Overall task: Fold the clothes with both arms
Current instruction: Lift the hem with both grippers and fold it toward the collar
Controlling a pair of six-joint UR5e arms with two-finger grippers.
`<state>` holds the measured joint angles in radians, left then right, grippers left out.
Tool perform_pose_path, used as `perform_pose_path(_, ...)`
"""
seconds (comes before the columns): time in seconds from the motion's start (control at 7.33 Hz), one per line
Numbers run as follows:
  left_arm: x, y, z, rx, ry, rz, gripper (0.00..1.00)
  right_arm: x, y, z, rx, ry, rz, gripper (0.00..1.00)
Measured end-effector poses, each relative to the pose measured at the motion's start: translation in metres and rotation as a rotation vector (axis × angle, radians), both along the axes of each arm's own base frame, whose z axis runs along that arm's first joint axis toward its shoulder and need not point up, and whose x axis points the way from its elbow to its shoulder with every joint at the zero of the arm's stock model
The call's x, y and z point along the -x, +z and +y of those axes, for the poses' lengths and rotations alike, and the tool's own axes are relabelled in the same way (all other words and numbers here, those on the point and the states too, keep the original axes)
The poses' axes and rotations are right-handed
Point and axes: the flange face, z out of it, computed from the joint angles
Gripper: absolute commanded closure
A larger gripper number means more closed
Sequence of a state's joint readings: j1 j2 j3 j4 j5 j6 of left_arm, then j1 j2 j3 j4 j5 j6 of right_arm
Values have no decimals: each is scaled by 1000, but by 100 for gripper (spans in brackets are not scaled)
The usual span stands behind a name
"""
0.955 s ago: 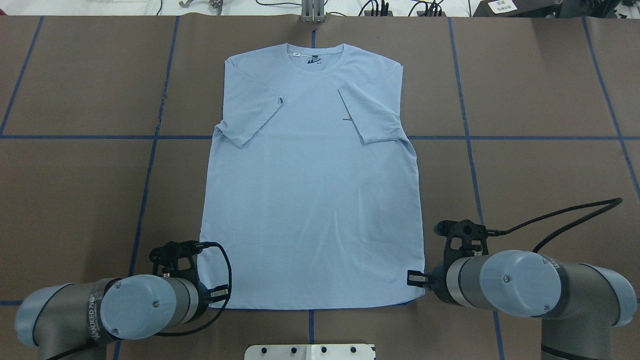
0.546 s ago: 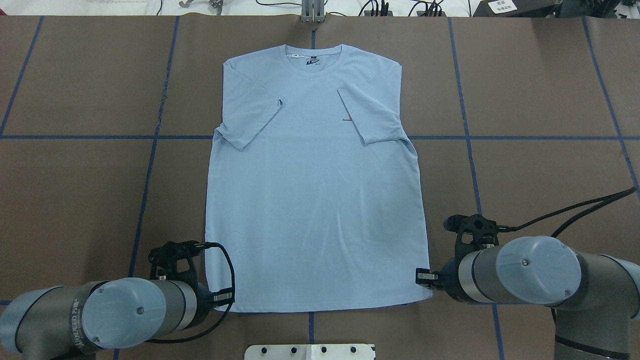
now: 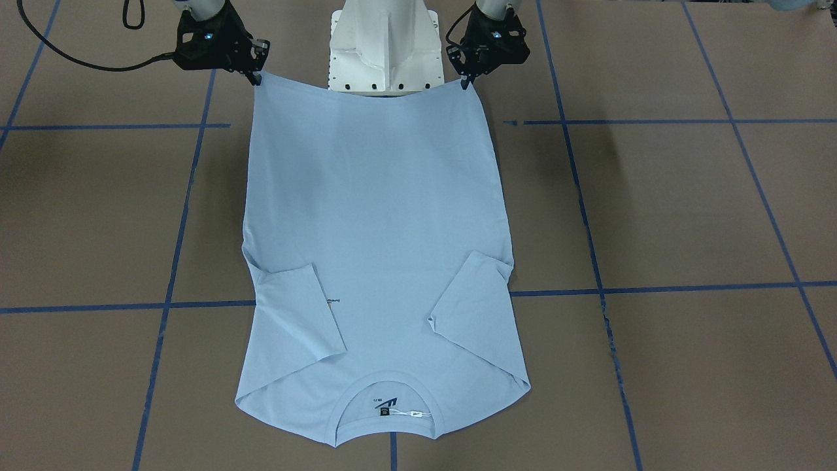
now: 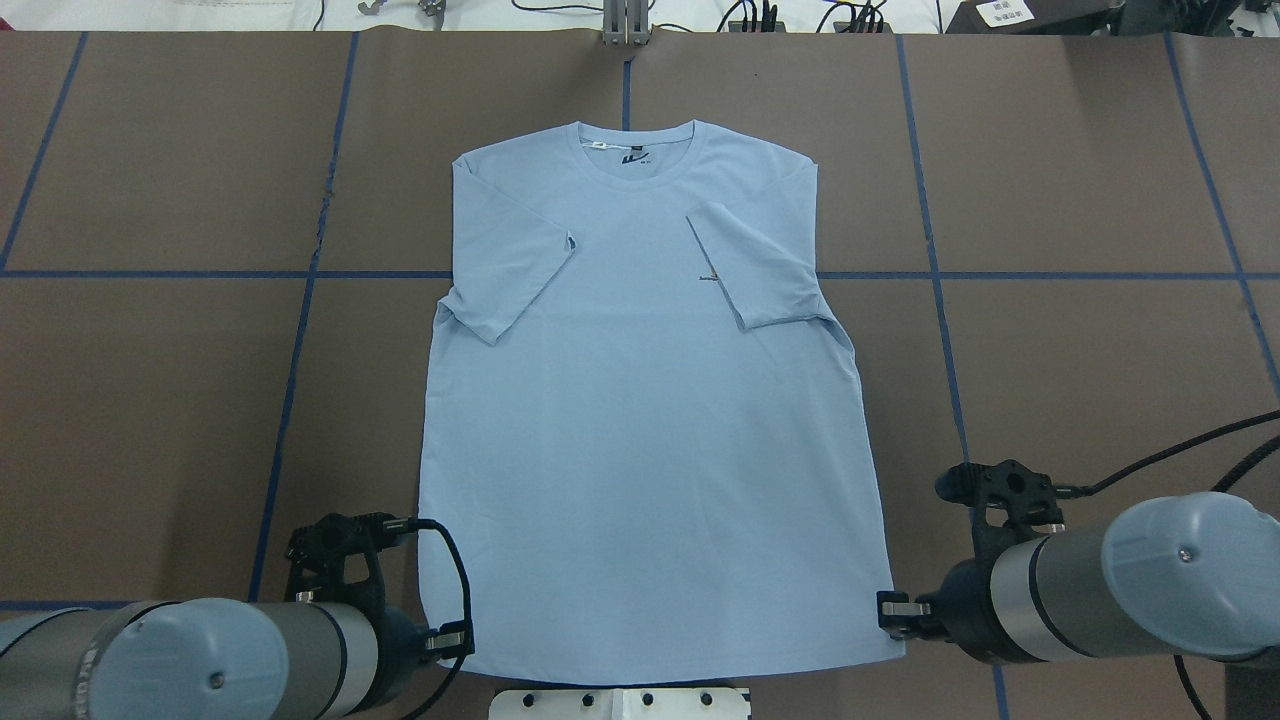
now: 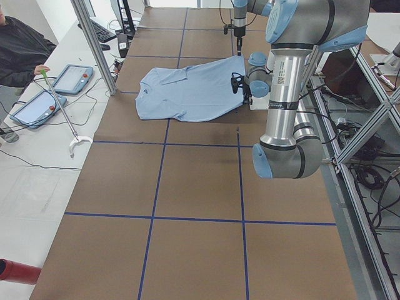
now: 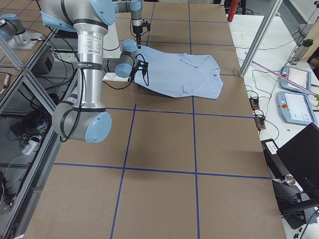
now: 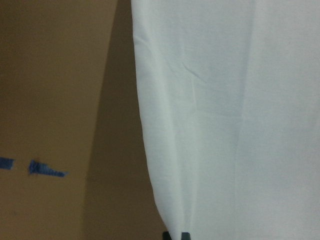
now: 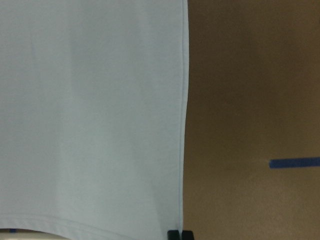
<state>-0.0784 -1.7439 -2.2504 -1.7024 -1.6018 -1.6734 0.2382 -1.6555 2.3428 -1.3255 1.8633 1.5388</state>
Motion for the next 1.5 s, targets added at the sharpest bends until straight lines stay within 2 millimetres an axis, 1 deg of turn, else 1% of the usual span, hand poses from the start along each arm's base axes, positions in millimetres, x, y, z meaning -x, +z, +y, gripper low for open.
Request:
perform_pose_path(0.14, 20, -6, 23, -2, 48, 19, 100, -7, -4, 7, 21, -35, -11, 100)
perform_pose_path(0.27, 37, -11, 43, 1, 93, 34, 100, -12, -7, 13, 45, -73, -21, 100)
perform_pose_path(0.41, 43, -14, 54, 5, 118, 41, 100, -15, -9, 15, 59, -94, -29, 100)
perform_pose_path(0.55, 45, -14, 56, 4, 124, 42, 100, -16, -10, 11, 60, -96, -34, 100)
perform_pose_path(0.68, 48, -15, 48, -1, 111, 43, 100, -17, -10, 0, 49, -81, -40, 100)
perform_pose_path(0.82, 51, -15, 32, -9, 81, 41, 100, -15, -11, -15, 39, -51, -48, 100)
perform_pose_path(0.96, 54, -15, 11, -28, 43, 38, 100, -9, -14, -35, 31, -10, -56, 100)
perform_pose_path(1.09, 57, -14, -21, -72, -6, 29, 100, -4, -17, -60, 23, 40, -65, 100)
perform_pose_path(1.23, 60, -7, -60, -131, -53, -1, 100, 1, -21, -91, 15, 101, -70, 100)
perform_pose_path(1.36, 58, 1, -95, -167, -90, -38, 100, 2, -20, -125, 9, 165, -64, 100)
perform_pose_path(1.5, 55, 6, -123, -180, -120, -61, 100, 1, -14, -157, -9, 217, -44, 100)
